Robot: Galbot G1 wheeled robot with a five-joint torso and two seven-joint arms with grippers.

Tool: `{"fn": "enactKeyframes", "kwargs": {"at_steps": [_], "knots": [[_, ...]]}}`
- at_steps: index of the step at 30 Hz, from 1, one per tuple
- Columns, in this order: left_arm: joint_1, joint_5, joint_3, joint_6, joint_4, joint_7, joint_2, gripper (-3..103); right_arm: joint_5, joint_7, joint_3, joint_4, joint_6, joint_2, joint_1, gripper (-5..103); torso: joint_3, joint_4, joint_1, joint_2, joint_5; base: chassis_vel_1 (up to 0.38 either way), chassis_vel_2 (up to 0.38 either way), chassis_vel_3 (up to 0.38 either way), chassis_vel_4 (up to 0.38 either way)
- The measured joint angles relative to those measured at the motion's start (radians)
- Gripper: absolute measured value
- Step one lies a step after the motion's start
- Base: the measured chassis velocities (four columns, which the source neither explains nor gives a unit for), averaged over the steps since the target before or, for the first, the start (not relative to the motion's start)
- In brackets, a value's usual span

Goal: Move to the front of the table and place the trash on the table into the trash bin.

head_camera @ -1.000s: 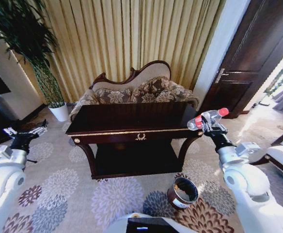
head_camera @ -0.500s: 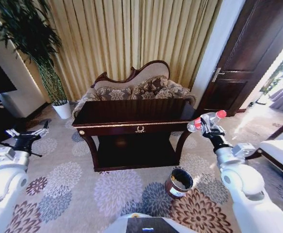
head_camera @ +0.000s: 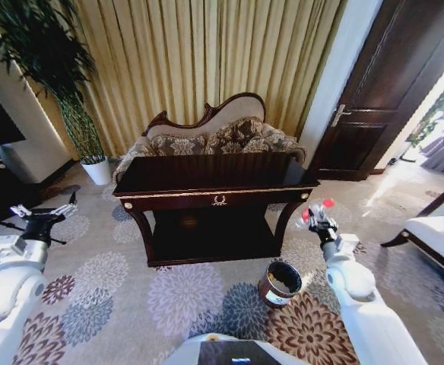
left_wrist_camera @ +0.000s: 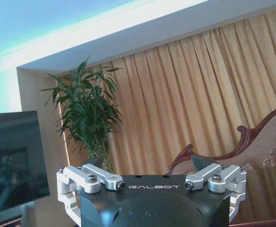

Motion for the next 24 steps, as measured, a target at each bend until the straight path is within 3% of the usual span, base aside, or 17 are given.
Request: {"fn": "enactKeyframes", "kwargs": {"at_steps": [3,8,12,14,24], "knots": [[0.003,0.008,0.009,-0.007,-0.008,-0.002,-0.008,100,-0.068,0.0,-0.027,-0.157,0.029,0.05,0.04,27,0.0,0.0,0.0,0.0,0.0003,0.0,0.0,0.0,0.0],[0.007,0.011,0.009,-0.007,-0.019,-0.005,-0.009,100,-0.098,0.0,-0.034,-0.276,0.055,0.074,0.071,27,0.0,0.0,0.0,0.0,0.0001,0.0,0.0,0.0,0.0],[0.02,0.012,-0.002,-0.006,-0.026,-0.007,-0.009,100,-0.14,0.0,-0.031,-0.423,0.127,0.079,0.097,27,0.0,0.0001,0.0,0.0,0.0001,0.0,0.0,0.0,0.0],[0.031,0.012,-0.011,-0.006,-0.029,-0.007,-0.008,100,-0.187,0.0,-0.023,-0.529,0.208,0.074,0.113,27,0.0,-0.0002,0.0,0.0,0.0002,0.0,0.0,0.0,0.0],[0.063,0.017,-0.026,-0.036,-0.024,-0.002,0.009,100,-0.244,0.0,-0.011,-0.708,0.36,0.056,0.157,27,0.0,0.0002,0.0,0.0,0.0004,0.0,0.0,0.0,0.0]]}}
